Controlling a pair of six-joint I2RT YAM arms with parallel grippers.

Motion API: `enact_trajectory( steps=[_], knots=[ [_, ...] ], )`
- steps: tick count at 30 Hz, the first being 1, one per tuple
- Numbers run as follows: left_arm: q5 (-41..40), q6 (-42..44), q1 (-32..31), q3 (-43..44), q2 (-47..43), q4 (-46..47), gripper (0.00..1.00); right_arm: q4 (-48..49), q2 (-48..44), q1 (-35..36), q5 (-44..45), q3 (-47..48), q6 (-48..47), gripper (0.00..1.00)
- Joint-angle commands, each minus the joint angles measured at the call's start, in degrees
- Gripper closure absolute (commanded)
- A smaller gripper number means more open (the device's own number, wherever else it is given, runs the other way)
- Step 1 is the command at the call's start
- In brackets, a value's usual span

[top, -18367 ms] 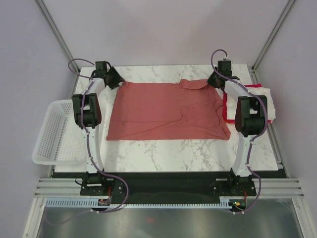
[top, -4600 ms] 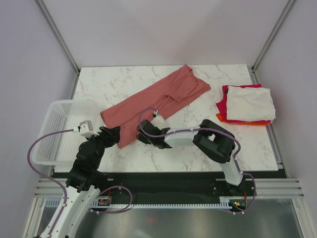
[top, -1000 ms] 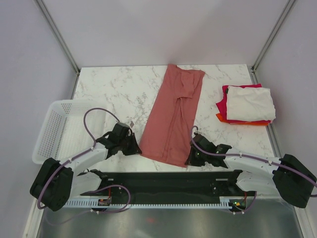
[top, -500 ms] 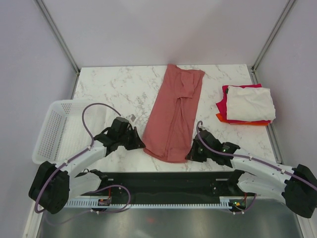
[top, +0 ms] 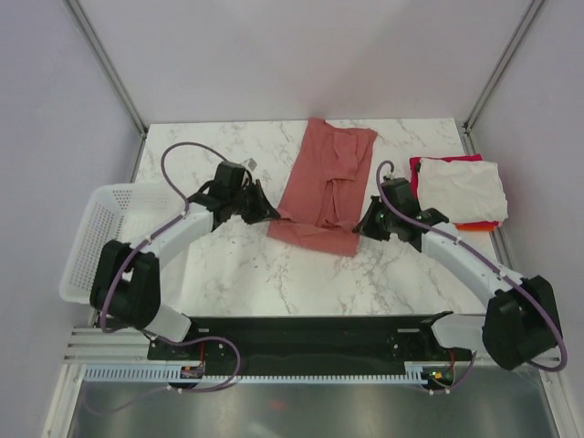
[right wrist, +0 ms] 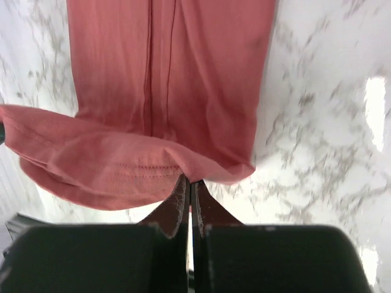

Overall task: Fold and stack the t-shirts
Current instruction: Fold the tshirt

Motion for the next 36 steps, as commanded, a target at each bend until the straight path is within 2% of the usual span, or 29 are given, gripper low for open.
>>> enact_trajectory(
  steps=[1,5,12,21,26,27,28,29,31,32,36],
  knots=[
    [0.69,-0.32,1.29,9.67,6.57,1.86,0.98,1.26,7.02,-5.44,-2.43,7.29,-5.02,1.0],
    [2.18,-1.29,1.91,19.0,17.8,2.56,0.98,3.01,14.59,-10.02,-4.45,12.66,-6.08,1.0],
    [1.12,-2.34,2.96,32.8,30.12,3.27,0.98,4.95,25.93,-14.86,-9.46,20.83,-5.56,1.0],
    [6.04,-4.54,5.77,39.4,35.94,5.29,0.98,5.22,32.35,-17.67,-11.66,27.78,-5.82,1.0],
    [9.12,-5.77,6.21,45.38,42.15,5.47,0.97,5.39,37.96,-19.08,-12.19,32.26,-5.29,0.98],
    [11.04,-6.03,6.39,48.26,43.57,5.46,0.91,5.48,39.11,-19.52,-12.63,34.19,-5.29,0.89],
    [12.01,-6.91,6.91,49.68,45.33,5.2,0.79,6.0,40.08,-19.52,-12.63,34.82,-5.29,0.55],
    [12.98,-7.09,7.27,51.7,47.35,4.85,0.49,6.53,40.79,-19.61,-12.28,35.08,-5.73,0.39],
    [14.31,-6.13,7.71,51.63,47.11,4.67,0.22,8.46,40.01,-19.52,-11.93,33.25,-6.26,0.17],
    [13.53,-4.3,7.71,50.5,45.97,4.67,0.03,9.34,37.65,-19.61,-11.32,31.94,-6.69,0.15],
    [6.15,0.11,7.45,37.78,33.08,6.25,0.0,11.63,29.82,-19.44,-9.64,20.54,-8.8,0.17]
  ],
)
